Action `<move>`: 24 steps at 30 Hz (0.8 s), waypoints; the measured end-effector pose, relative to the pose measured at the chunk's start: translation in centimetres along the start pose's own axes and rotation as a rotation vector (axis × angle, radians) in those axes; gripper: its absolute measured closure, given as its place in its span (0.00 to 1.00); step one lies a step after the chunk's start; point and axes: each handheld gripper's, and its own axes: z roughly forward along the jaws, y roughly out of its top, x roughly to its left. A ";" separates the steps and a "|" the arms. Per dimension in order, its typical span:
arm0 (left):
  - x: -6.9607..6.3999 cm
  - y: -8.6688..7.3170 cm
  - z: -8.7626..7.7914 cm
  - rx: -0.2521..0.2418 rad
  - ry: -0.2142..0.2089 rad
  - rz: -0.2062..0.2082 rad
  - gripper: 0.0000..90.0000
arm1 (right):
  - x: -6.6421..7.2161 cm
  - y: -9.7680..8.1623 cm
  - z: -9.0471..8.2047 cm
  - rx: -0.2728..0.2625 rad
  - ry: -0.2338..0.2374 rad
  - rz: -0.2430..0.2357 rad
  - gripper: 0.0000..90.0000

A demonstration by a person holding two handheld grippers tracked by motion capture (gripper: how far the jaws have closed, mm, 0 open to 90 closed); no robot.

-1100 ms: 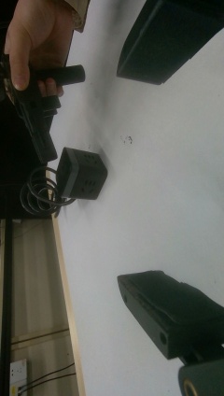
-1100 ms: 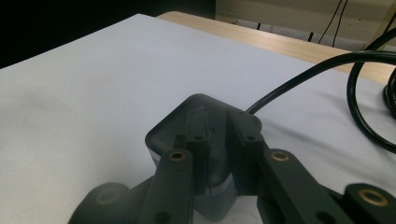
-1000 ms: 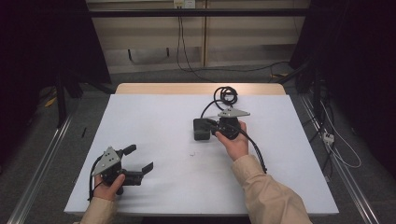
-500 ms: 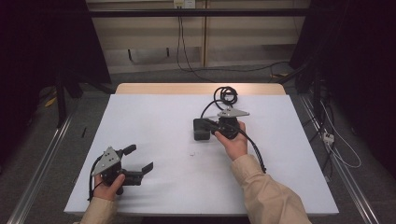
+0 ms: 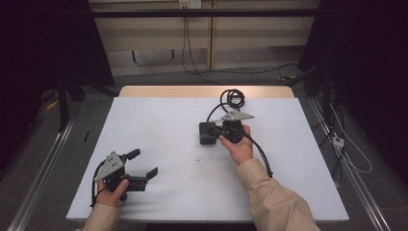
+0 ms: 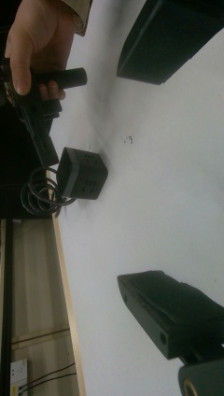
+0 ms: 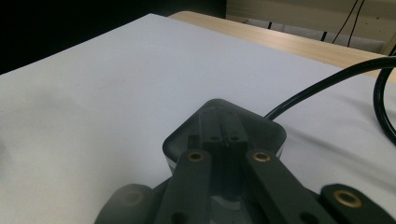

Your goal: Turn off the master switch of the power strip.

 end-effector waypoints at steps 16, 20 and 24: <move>0.0 -0.1 0.1 0.002 0.001 -0.002 0.03 | 0.1 -0.2 0.3 0.013 0.007 -0.006 1.00; 0.0 -0.1 0.1 0.003 -0.001 -0.003 0.03 | 0.0 -0.2 0.3 0.013 0.007 -0.010 1.00; 0.0 -0.1 0.1 0.003 -0.001 -0.009 0.03 | 0.0 -0.2 0.4 0.015 0.005 -0.011 1.00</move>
